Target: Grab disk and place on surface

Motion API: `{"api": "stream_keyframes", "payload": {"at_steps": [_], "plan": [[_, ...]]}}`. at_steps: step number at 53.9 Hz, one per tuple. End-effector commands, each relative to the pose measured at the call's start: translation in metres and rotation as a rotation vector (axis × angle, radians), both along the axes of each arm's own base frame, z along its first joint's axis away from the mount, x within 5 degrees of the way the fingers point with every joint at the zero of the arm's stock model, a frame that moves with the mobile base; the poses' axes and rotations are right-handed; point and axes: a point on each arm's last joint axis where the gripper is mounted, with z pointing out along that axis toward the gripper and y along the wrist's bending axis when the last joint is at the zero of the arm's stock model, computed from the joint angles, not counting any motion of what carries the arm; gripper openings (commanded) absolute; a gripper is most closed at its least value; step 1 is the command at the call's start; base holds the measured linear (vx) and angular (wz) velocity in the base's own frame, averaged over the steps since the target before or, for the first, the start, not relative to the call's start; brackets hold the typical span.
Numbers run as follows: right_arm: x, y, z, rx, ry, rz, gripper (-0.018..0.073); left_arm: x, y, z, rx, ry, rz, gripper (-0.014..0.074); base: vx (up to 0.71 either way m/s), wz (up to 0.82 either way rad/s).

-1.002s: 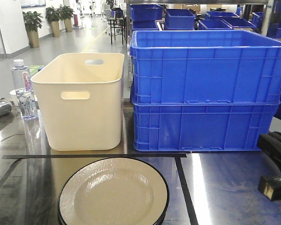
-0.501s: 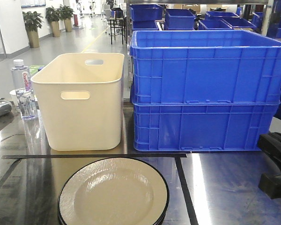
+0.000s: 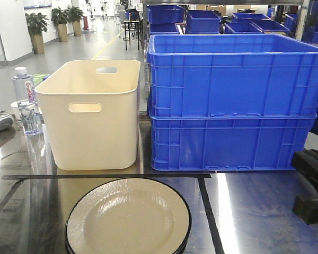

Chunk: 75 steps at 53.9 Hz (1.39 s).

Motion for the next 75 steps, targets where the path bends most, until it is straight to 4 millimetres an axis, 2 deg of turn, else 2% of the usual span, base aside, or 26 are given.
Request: {"api": "stream_keyframes", "payload": {"at_steps": [1,11,13,75], "plan": [[-0.003,0.0,0.013,0.008,-0.042,0.008,-0.0009,-0.005,0.004,-0.014,-0.023,-0.097,0.058,-0.0001,0.0,0.0],[-0.003,0.0,0.013,0.008,-0.042,0.008,-0.0009,-0.012,0.006,-0.085,-0.078,-0.211,0.089,-0.0001,0.0,0.0],[-0.002,0.0,0.012,0.007,-0.039,0.008,-0.0009,-0.011,0.006,-0.087,-0.098,-0.206,0.094,-0.0001,0.0,0.0],[0.0,0.001,0.011,-0.008,-0.034,0.013,-0.0009,-0.01,0.006,-0.083,-0.099,-0.197,0.095,0.0001,0.0,0.0]]}}
